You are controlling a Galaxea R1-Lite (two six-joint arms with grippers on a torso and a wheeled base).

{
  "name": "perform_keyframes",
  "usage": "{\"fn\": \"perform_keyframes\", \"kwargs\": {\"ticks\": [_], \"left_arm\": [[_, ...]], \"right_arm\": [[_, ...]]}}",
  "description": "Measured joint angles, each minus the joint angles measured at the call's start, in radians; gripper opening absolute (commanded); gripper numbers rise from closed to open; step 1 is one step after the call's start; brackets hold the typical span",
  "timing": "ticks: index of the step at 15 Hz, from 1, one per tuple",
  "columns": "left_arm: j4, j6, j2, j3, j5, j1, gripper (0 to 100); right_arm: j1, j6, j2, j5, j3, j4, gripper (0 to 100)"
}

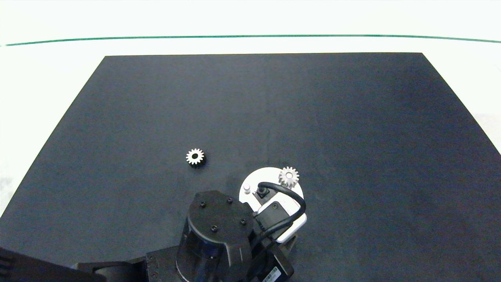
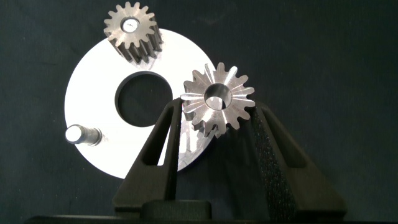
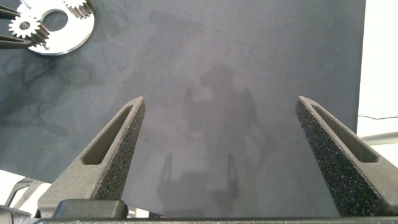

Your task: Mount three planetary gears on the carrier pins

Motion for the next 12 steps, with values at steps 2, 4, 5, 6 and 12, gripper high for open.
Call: {"fn": "perform_keyframes", "kwargs": {"ticks": [2, 4, 5, 6, 12], "left_arm": [[0.0, 0.016, 0.0, 0.003, 0.001, 0.002, 0], [-0.001, 0.031, 0.001, 0.005, 0.001, 0.005, 0], [-0.001, 0.032, 0.001, 0.006, 0.001, 0.006, 0], [-0.001, 0.032, 0.001, 0.007, 0.001, 0.007, 0], [-0.003, 0.053, 0.002, 0.013, 0.001, 0.017, 0]], "right_arm": [[0.0, 0.0, 0.0, 0.0, 0.0, 0.0, 100], [0.0, 0.0, 0.0, 0.0, 0.0, 0.0, 100], [0.0, 0.0, 0.0, 0.0, 0.0, 0.0, 100], [0.0, 0.0, -0.001, 0.0, 0.0, 0.0, 100], [0.002, 0.0, -0.004, 0.001, 0.0, 0.001, 100]]}}
